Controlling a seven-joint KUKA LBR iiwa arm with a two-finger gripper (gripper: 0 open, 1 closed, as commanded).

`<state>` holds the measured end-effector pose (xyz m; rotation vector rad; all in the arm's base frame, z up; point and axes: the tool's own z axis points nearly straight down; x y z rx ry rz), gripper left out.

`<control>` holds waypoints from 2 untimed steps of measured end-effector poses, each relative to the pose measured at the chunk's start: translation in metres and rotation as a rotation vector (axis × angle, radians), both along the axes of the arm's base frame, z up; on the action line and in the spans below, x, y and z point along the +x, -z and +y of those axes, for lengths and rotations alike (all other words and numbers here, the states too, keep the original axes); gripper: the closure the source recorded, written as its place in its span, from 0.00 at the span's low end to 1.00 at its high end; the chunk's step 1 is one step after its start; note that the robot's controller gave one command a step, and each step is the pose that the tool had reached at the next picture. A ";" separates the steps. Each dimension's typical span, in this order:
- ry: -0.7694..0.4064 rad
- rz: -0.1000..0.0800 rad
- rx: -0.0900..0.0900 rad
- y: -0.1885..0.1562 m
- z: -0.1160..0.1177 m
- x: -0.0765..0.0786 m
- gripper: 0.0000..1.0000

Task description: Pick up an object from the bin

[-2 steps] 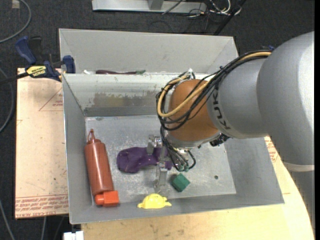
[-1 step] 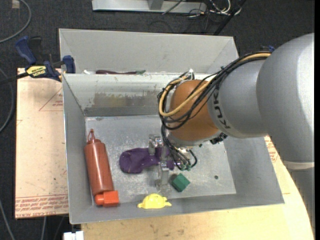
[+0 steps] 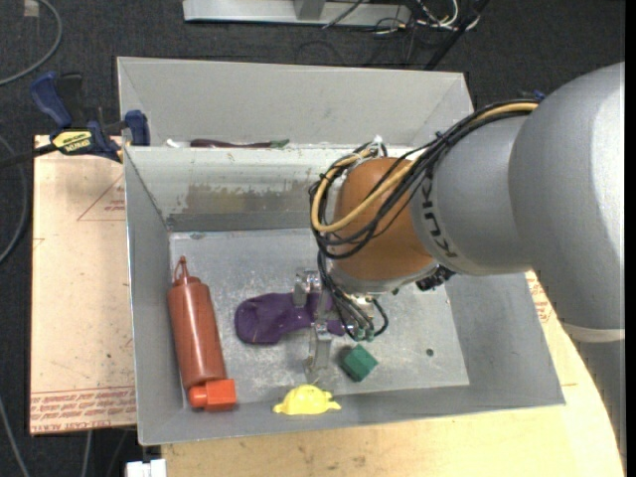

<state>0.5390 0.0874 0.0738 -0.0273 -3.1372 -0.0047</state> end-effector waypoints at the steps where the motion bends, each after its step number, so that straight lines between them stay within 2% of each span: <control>1: -0.023 -0.001 0.000 0.006 -0.004 0.004 0.00; 2: 0.000 -0.001 0.002 0.000 0.001 0.000 1.00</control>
Offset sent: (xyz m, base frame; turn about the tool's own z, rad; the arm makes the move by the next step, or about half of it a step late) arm 0.0000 0.0000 0.0000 0.0000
